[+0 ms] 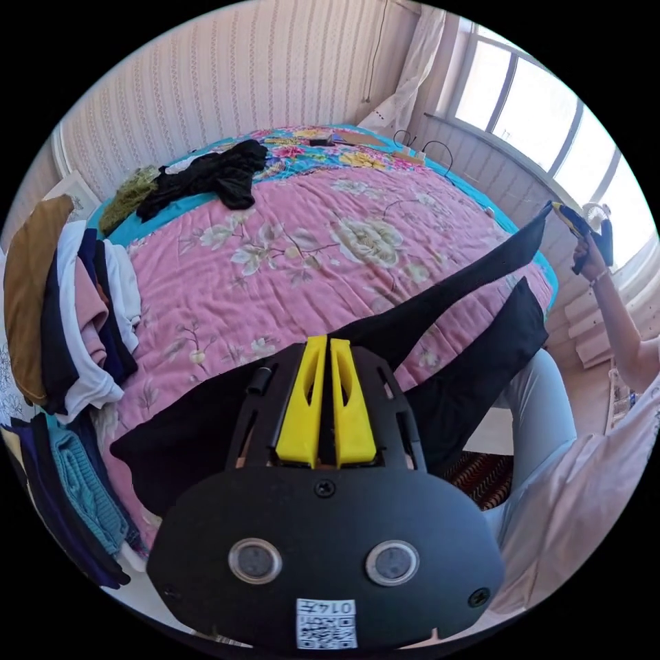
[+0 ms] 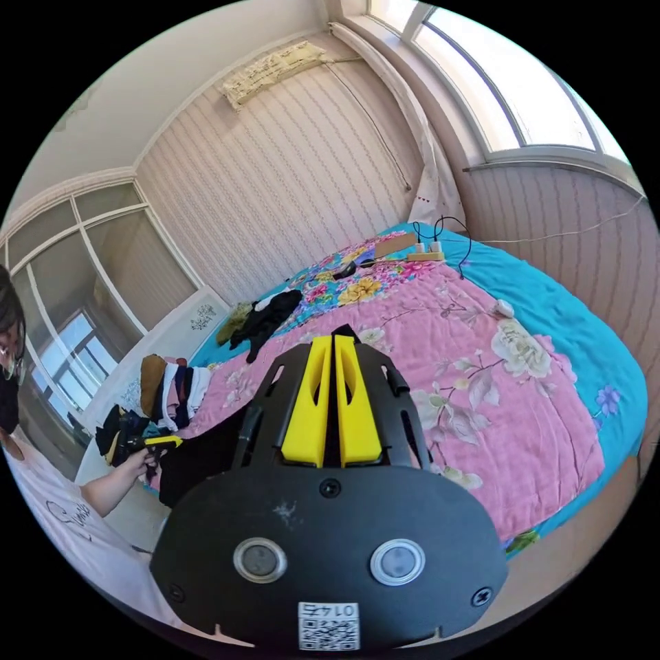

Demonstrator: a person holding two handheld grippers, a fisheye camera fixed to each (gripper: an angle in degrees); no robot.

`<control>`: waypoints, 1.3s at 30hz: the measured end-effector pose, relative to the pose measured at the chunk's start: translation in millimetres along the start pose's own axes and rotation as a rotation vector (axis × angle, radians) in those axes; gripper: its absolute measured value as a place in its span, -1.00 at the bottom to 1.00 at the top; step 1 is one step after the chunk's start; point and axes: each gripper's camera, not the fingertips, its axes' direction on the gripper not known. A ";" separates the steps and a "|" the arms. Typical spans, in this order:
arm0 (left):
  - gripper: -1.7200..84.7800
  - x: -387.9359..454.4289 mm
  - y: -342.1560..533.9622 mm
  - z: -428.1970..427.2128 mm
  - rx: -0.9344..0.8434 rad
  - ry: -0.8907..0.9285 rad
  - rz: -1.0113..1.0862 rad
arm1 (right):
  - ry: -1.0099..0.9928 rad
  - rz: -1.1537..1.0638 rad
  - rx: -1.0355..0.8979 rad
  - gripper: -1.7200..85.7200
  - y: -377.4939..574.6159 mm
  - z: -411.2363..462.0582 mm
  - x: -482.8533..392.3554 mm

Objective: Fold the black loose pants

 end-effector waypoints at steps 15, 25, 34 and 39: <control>-0.94 -102.6 10.3 128.0 -0.153 -0.093 -0.210 | 0.215 0.181 -0.280 -0.87 -37.6 200.1 44.0; -0.87 -160.2 238.5 57.2 0.111 -0.038 -0.588 | 0.266 0.249 -0.307 -0.81 82.3 71.9 92.8; -0.78 -183.4 494.7 60.7 0.230 -0.091 -1.186 | 0.301 0.754 -0.202 -0.77 204.6 -43.3 165.3; -0.75 -208.2 560.9 107.8 0.310 0.117 -1.405 | 0.257 0.904 -0.208 -0.76 229.1 -40.6 186.3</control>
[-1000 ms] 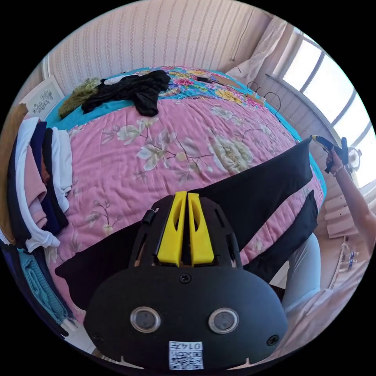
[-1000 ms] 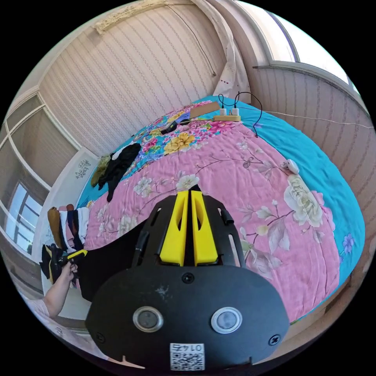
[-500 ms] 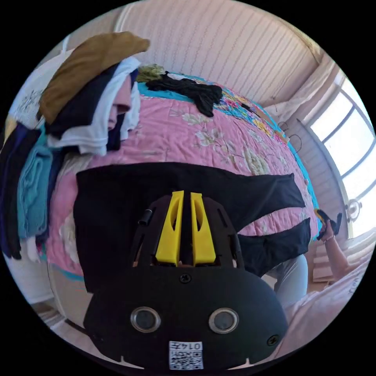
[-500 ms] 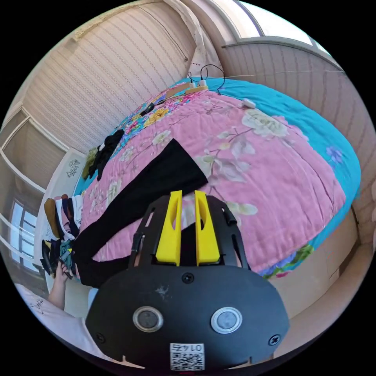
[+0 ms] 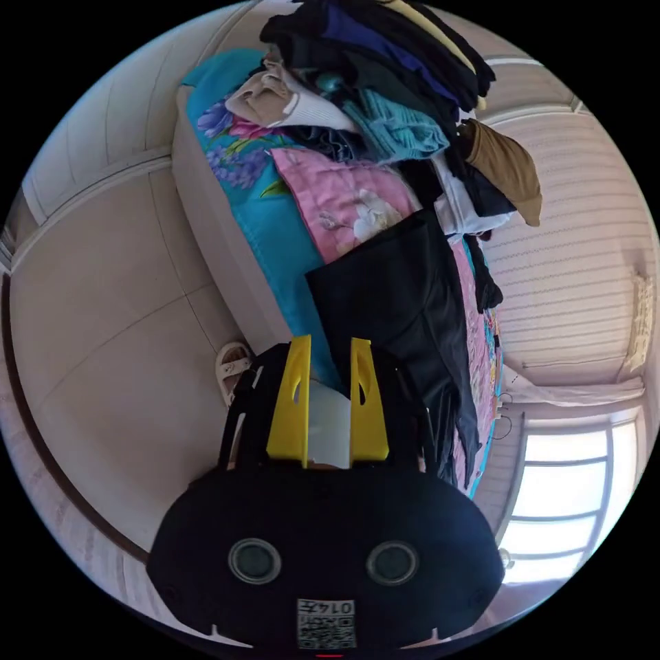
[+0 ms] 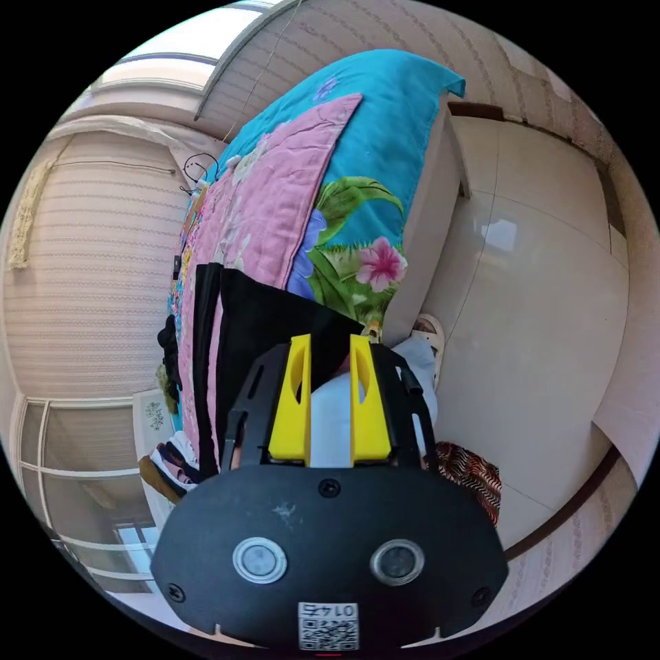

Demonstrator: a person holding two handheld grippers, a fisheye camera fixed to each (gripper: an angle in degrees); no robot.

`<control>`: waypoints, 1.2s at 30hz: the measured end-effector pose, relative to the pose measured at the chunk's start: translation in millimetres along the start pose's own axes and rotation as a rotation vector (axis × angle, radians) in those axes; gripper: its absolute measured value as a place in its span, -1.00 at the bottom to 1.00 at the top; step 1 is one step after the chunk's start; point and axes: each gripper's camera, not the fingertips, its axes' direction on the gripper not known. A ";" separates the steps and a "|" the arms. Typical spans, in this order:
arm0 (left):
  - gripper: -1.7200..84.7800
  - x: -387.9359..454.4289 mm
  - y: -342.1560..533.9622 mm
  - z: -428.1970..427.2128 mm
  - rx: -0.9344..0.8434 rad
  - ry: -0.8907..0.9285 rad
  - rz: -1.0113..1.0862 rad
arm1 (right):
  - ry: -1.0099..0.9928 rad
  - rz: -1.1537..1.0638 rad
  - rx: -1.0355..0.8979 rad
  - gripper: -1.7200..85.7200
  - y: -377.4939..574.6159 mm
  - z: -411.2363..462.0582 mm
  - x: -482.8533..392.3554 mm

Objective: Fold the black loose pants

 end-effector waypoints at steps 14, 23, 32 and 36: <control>-0.98 -44.5 -37.1 45.6 -0.064 0.081 0.104 | 0.022 -0.111 -0.090 -0.94 -24.0 11.5 -23.4; -0.98 -64.2 -46.0 40.1 -0.004 0.117 0.205 | -0.178 -0.062 -0.070 -0.97 -18.3 -21.4 19.4; -0.98 -48.7 -71.3 19.5 0.043 0.191 0.359 | -0.327 -0.266 0.009 -0.97 -31.8 -68.0 -31.6; -0.98 -30.7 -93.9 16.7 0.067 0.263 0.392 | -0.319 -0.416 -0.006 -0.97 -62.9 -75.7 -100.4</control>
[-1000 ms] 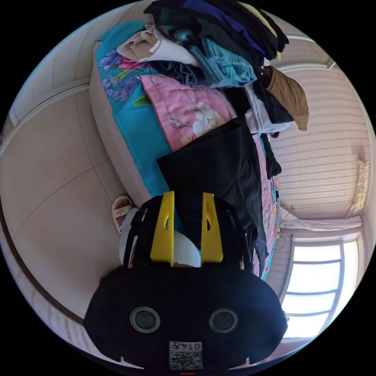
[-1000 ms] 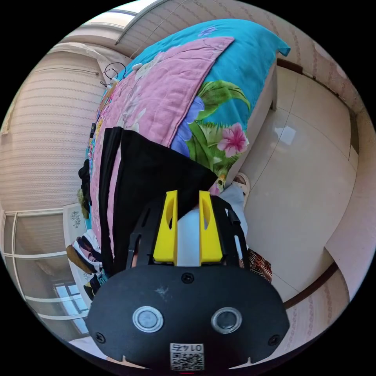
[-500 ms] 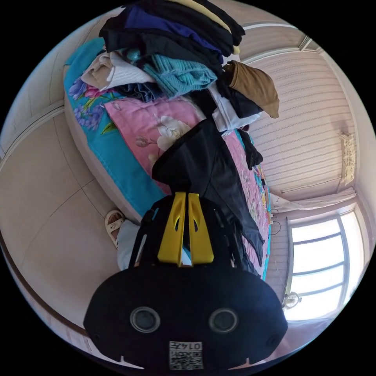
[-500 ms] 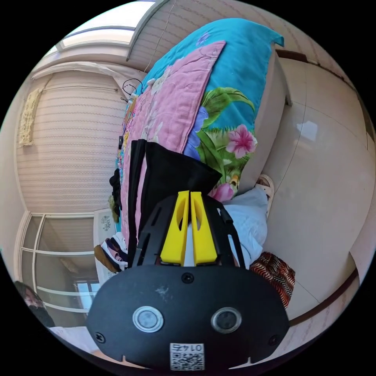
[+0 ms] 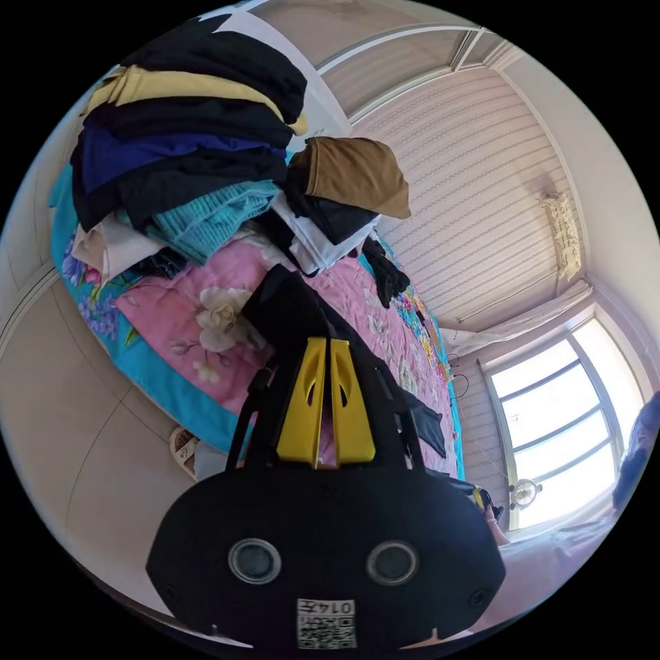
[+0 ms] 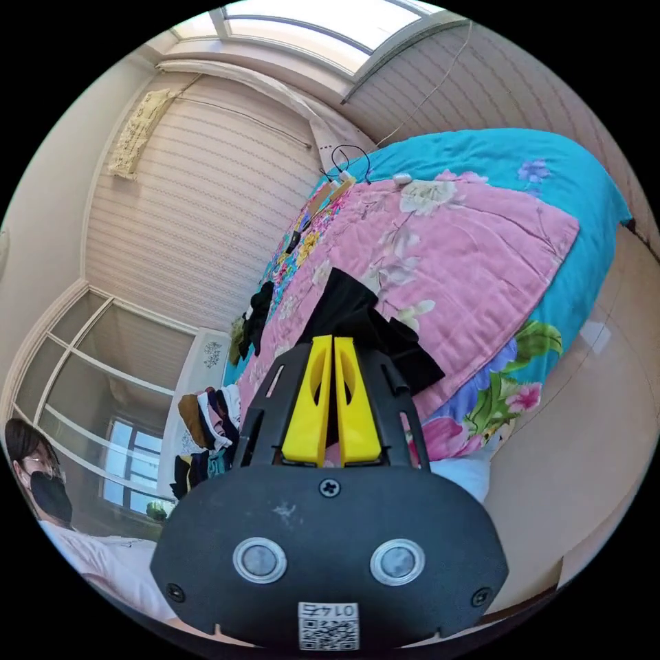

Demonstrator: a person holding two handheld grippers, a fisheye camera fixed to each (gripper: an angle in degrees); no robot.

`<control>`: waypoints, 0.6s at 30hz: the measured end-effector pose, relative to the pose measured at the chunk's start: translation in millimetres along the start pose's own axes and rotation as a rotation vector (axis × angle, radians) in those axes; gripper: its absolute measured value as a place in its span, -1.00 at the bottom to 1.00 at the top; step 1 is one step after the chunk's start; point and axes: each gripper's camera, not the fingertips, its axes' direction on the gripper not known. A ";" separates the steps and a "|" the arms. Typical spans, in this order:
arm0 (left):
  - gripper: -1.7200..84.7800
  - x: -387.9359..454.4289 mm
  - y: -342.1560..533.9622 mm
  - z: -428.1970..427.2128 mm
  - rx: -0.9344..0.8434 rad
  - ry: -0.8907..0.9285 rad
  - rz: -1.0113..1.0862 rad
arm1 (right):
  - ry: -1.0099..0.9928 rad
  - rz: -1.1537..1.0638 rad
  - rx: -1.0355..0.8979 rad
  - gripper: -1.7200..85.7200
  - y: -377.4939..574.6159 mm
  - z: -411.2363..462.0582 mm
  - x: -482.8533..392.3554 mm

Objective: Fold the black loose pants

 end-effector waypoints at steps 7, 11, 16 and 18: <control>-0.98 10.6 -60.3 40.9 -0.037 0.020 0.014 | 0.069 -0.120 -0.117 -0.96 -94.8 77.2 -65.3; -0.97 19.0 -100.7 80.8 -0.062 -0.018 0.020 | 0.167 -0.085 -0.200 -0.94 -141.0 142.7 -80.9; -0.89 5.5 -126.0 122.6 -0.145 -0.055 -0.110 | 0.165 0.064 -0.118 -0.83 -163.4 178.4 -64.9; -0.86 0.1 -122.8 122.2 -0.166 -0.140 -0.103 | 0.136 0.084 -0.104 -0.82 -157.7 173.8 -46.5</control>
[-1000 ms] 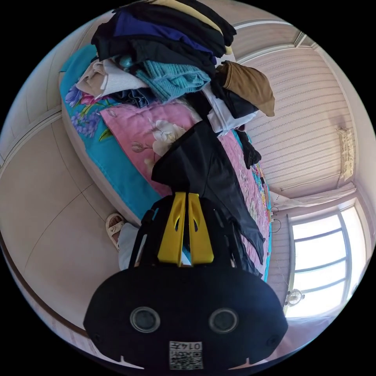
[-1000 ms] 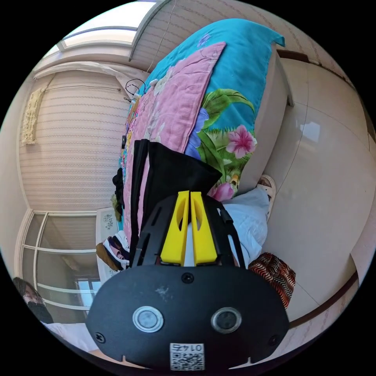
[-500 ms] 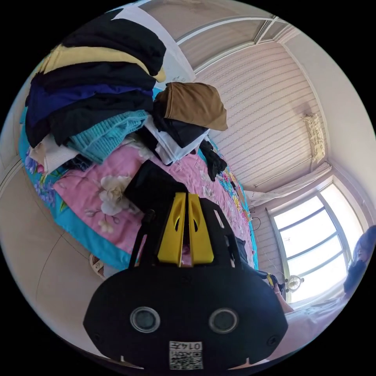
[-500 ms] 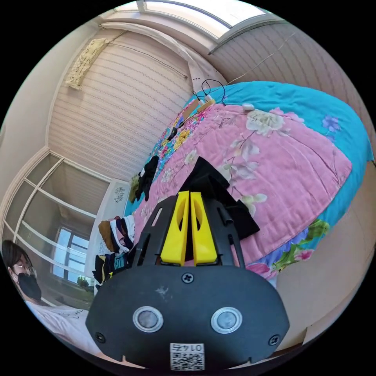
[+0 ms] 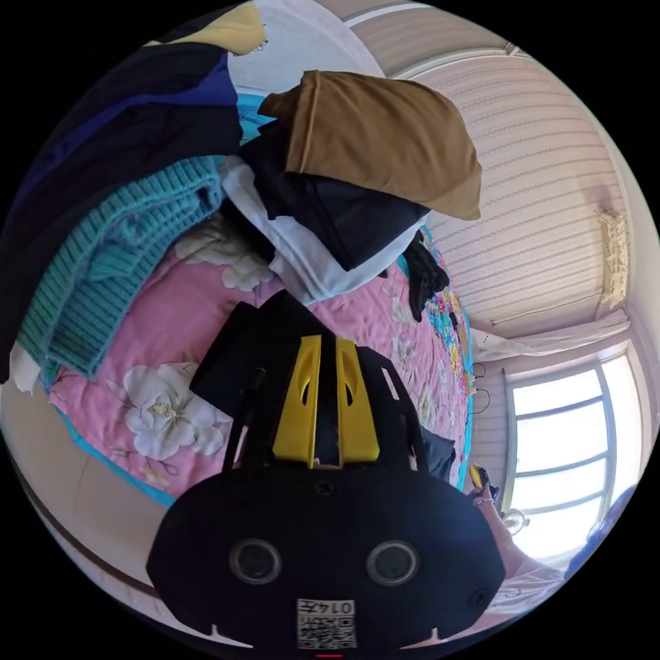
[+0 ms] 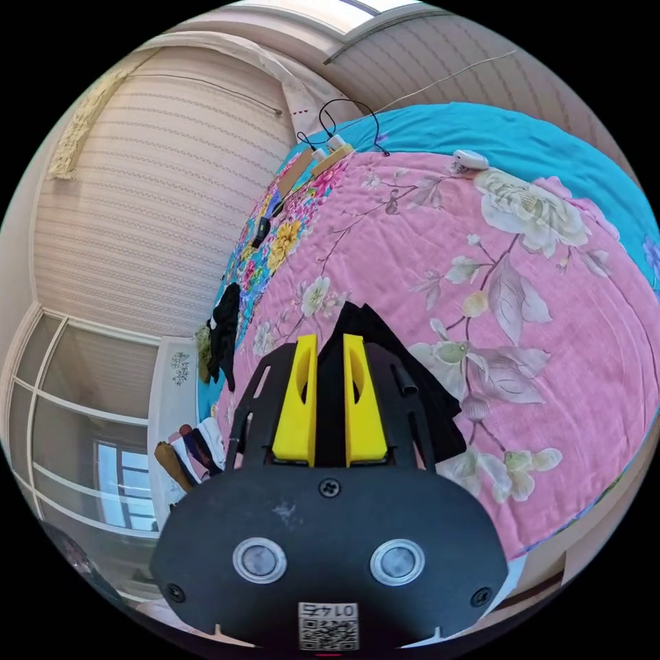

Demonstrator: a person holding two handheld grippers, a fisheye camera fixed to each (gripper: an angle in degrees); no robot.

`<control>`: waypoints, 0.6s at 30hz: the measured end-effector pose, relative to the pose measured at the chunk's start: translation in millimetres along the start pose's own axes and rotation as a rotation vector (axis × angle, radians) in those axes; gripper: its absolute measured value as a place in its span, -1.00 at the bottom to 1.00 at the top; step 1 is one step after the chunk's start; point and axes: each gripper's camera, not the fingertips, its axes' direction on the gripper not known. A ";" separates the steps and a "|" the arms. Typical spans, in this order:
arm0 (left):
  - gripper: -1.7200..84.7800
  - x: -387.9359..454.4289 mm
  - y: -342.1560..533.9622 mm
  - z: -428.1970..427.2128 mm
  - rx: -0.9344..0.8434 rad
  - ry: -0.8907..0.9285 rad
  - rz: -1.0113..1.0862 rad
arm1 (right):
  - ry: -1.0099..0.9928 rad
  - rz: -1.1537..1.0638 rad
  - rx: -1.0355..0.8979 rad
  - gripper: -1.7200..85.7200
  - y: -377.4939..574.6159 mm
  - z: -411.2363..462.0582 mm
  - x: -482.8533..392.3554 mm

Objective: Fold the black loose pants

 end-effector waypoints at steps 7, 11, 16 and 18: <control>-0.81 -29.8 53.9 -16.0 -0.003 -0.017 -0.016 | -0.140 0.016 0.061 -0.83 70.4 -30.8 78.1; -0.79 -47.4 86.3 -6.4 -0.027 0.003 -0.081 | -0.127 0.122 0.080 -0.80 119.4 -32.6 117.0; -0.72 -44.6 97.6 13.9 -0.029 0.078 -0.148 | -0.266 0.283 0.174 -0.75 143.2 -15.1 141.8; -0.68 -34.9 93.8 17.7 0.020 0.140 -0.153 | -0.340 0.352 0.255 -0.72 137.6 -10.5 146.1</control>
